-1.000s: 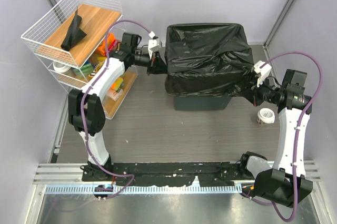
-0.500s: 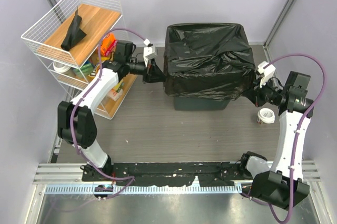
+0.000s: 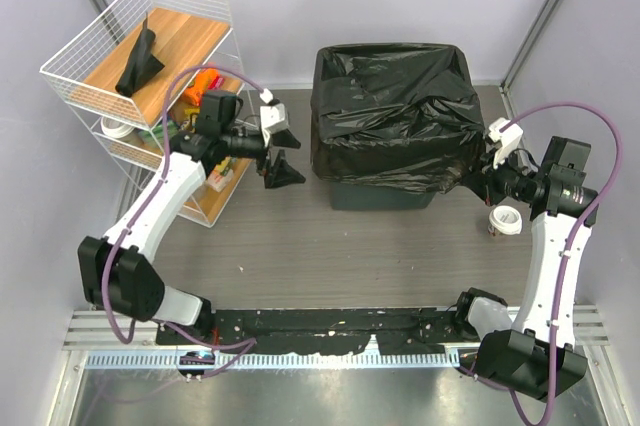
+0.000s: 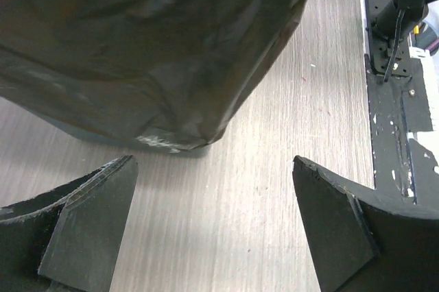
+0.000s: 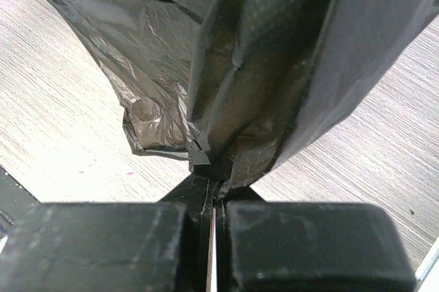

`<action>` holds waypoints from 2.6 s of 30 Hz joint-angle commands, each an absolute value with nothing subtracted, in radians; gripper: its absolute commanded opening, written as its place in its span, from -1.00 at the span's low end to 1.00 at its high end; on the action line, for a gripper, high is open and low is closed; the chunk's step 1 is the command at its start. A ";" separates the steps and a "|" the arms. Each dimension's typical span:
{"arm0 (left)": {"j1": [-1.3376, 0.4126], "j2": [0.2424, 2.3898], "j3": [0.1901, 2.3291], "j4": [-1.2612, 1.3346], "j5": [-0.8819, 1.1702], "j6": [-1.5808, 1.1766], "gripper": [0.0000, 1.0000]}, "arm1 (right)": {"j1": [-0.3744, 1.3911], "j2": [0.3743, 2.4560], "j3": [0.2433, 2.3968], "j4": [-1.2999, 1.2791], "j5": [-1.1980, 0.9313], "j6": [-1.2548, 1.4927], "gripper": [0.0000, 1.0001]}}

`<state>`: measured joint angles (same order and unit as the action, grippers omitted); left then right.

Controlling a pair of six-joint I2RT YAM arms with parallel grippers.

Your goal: Put the trash bags into the trash bin

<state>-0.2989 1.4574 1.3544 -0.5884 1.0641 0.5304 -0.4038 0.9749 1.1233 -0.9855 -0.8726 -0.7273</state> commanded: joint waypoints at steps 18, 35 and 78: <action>-0.494 1.453 1.100 0.075 0.673 0.124 -0.68 | -0.410 0.991 1.042 -0.881 -0.945 -0.706 -0.97; -0.495 1.440 0.925 0.178 0.652 0.127 -1.00 | -0.465 1.040 0.907 -0.799 -0.971 -0.756 -0.97; -0.469 1.660 0.782 0.324 0.500 0.183 -1.00 | -0.572 1.377 0.778 -0.660 -0.973 -0.930 -0.97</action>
